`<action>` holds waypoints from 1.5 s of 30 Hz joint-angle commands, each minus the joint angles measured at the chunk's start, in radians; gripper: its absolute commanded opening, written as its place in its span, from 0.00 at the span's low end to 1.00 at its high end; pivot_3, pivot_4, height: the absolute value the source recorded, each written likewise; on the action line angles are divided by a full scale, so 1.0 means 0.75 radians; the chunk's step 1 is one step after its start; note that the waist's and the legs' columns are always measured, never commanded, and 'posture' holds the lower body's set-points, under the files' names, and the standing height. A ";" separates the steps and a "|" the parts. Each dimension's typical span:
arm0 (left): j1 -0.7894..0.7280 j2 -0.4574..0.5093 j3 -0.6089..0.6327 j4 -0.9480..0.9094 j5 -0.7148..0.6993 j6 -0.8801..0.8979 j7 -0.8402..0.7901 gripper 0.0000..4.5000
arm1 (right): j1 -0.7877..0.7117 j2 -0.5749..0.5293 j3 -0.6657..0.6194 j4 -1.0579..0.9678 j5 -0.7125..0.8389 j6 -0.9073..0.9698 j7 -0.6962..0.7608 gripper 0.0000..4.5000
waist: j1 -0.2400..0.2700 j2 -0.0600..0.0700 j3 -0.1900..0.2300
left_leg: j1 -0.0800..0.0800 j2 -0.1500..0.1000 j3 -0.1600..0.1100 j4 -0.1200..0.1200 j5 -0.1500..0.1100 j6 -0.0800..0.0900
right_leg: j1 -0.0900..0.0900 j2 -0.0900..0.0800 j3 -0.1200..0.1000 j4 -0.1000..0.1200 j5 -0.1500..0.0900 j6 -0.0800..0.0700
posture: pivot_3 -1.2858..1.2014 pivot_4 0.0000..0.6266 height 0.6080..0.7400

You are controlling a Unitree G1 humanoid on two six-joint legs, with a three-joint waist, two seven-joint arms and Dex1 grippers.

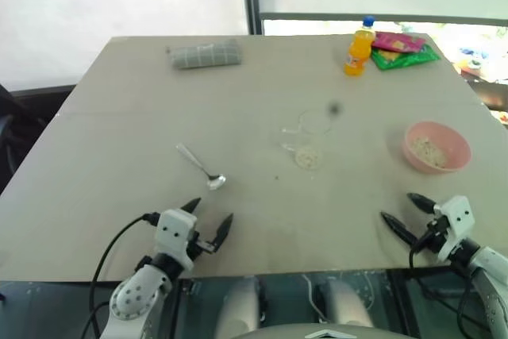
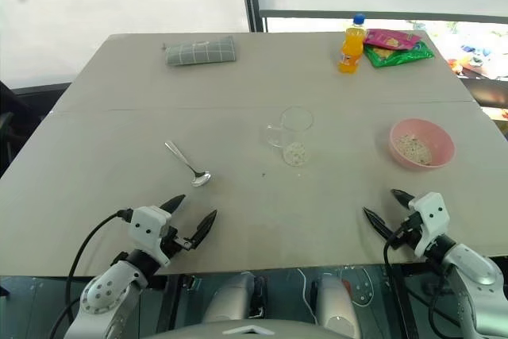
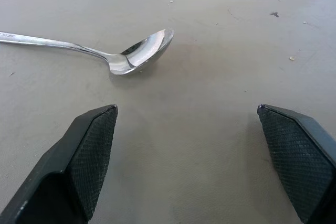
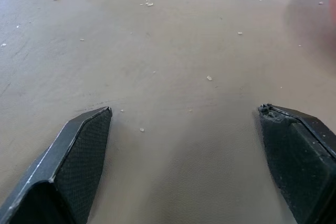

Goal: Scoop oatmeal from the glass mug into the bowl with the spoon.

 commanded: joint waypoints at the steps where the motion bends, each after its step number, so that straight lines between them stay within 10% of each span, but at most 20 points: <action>1: 0.030 0.001 -0.032 0.040 0.034 0.018 0.001 0.99 | 0.013 0.000 0.017 0.000 -0.003 0.008 0.003 1.00 | 0.000 0.000 0.000 | 0.000 0.000 0.000 0.000 0.000 0.000 | 0.000 0.000 0.000 0.000 0.000 0.000 | 0.52 0.24 1.00; 23: 0.060 -0.046 0.012 0.012 -0.002 0.015 0.051 0.99 | -0.018 -0.007 0.029 0.022 -0.018 -0.011 0.008 1.00 | -0.007 -0.002 0.001 | 0.000 -0.001 0.000 -0.006 0.000 0.000 | 0.000 -0.001 -0.003 -0.004 0.000 0.000 | 0.52 0.24 1.00; 34: -0.245 -0.112 0.239 -0.256 -0.250 0.482 0.348 0.99 | 0.013 -0.169 0.024 -0.316 0.249 0.141 0.267 1.00 | 0.001 -0.011 0.020 | -0.003 0.000 -0.003 -0.008 0.000 0.000 | -0.002 0.007 -0.007 -0.004 0.001 -0.003 | 0.52 0.24 1.00; 45: -0.605 -0.124 0.100 -0.208 -0.091 0.998 0.618 0.99 | -0.132 -0.316 0.016 -0.522 0.454 0.307 0.339 1.00 | 0.019 -0.029 0.027 | -0.003 -0.002 -0.003 -0.007 0.004 0.006 | 0.001 0.011 -0.005 -0.004 0.003 -0.005 | 0.52 0.24 1.00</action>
